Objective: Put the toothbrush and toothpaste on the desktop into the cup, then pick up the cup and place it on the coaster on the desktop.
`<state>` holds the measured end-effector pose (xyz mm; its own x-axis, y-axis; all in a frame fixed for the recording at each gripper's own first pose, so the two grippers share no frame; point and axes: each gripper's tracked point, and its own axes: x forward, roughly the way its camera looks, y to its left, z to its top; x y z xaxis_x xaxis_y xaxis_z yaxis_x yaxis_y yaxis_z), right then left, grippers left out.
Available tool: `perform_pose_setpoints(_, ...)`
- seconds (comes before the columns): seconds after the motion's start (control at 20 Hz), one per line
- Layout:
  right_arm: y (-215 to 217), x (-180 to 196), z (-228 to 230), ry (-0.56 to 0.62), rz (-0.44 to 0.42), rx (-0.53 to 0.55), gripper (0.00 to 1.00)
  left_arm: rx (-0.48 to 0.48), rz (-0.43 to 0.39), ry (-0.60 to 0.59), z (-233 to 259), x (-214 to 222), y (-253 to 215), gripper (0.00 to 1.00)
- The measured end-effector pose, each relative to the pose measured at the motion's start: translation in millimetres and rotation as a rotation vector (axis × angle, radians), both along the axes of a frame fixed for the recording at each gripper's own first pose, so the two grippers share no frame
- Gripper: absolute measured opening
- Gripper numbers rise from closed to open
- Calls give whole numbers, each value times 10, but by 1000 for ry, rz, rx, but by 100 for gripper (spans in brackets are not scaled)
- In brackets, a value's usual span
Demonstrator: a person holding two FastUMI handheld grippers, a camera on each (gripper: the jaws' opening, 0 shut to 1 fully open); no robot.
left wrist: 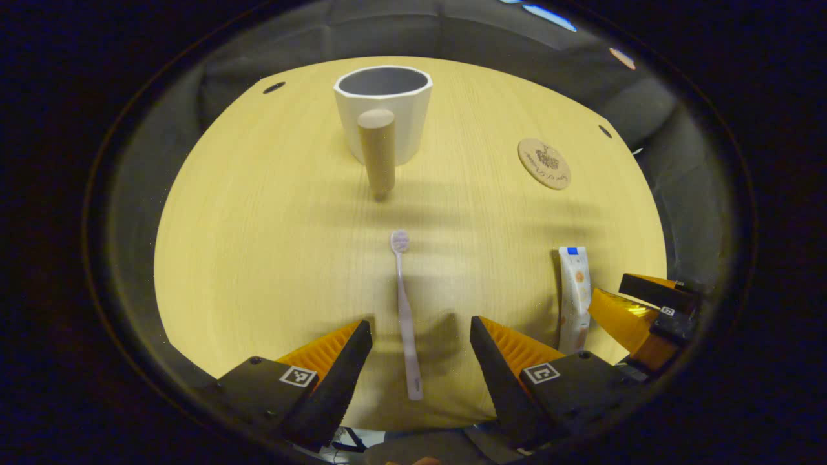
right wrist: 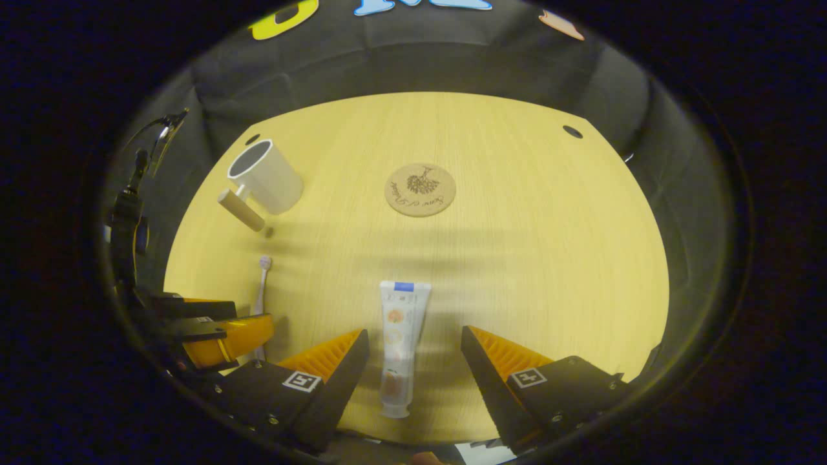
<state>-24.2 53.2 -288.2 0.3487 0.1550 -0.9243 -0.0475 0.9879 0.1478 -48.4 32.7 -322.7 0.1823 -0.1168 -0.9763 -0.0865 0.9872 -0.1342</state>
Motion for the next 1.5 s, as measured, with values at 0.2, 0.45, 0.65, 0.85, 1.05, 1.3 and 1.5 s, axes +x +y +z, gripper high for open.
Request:
perform_pose_setpoints(0.2, 55, -42, -165, 81, -4, 0, 91, 16, -29, 44, -114, 15, 32, 100)
perform_pose_setpoints(0.45, 148, -95, -336, 144, 3, 5, 91, 42, -38, 79, -208, -10, 78, 96)
perform_pose_setpoints(0.65, 155, -187, -396, 194, 23, -16, 74, 82, -54, 81, -230, -8, 135, 74)
perform_pose_setpoints(0.85, 81, -159, -406, 181, 12, -50, 56, 100, -53, 69, -231, -17, 185, 49)
perform_pose_setpoints(1.05, 42, -159, -410, 164, -22, -19, 31, 98, -76, 36, -218, -22, 172, 31)
perform_pose_setpoints(1.3, 25, -96, -401, 93, -31, 44, 22, 87, -134, -35, -197, -29, 158, 11)
perform_pose_setpoints(1.5, 73, -144, -365, 87, -54, 121, 14, 63, -125, -109, -150, 3, 138, 11)
